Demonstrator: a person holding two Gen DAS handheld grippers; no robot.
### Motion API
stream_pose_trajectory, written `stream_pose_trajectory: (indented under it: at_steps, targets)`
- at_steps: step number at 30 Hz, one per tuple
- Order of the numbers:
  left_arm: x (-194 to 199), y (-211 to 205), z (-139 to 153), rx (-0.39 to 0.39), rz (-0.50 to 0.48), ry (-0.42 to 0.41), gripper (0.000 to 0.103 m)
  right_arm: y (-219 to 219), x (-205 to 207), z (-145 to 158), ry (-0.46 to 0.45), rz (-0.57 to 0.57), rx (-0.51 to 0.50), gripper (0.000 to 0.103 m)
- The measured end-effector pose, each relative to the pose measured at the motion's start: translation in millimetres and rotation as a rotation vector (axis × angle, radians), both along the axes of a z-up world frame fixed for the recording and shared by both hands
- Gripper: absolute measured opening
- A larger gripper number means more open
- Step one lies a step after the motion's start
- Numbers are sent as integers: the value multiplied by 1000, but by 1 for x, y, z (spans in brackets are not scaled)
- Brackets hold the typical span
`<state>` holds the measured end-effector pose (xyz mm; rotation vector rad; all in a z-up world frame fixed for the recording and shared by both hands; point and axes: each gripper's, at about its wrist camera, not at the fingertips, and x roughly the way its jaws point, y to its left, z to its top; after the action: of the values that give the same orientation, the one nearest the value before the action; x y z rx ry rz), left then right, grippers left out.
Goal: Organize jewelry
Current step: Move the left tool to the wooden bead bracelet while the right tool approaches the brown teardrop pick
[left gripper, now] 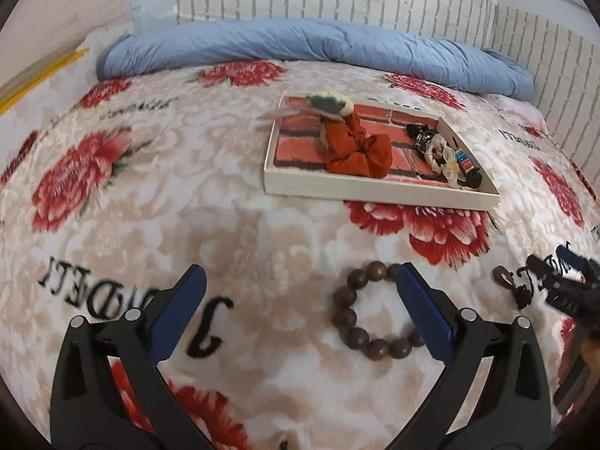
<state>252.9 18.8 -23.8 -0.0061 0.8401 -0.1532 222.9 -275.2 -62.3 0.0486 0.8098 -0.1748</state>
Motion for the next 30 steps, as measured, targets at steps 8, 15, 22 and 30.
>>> stream_pose_trajectory:
  at_steps: [8,15,22,30]
  targets:
    - [4,-13,-38,34,6,91,98,13,-7,-17,28,15,-63,90]
    - [1,-26,-54,81,-17,90,98,19,-13,-26,54,28,-70,89]
    - [4,-31,-60,95,-34,102,93,19,-8,-34,89,38,-49,62]
    - [6,-34,-64,89,-45,104,73,21,-4,-37,108,40,-30,44]
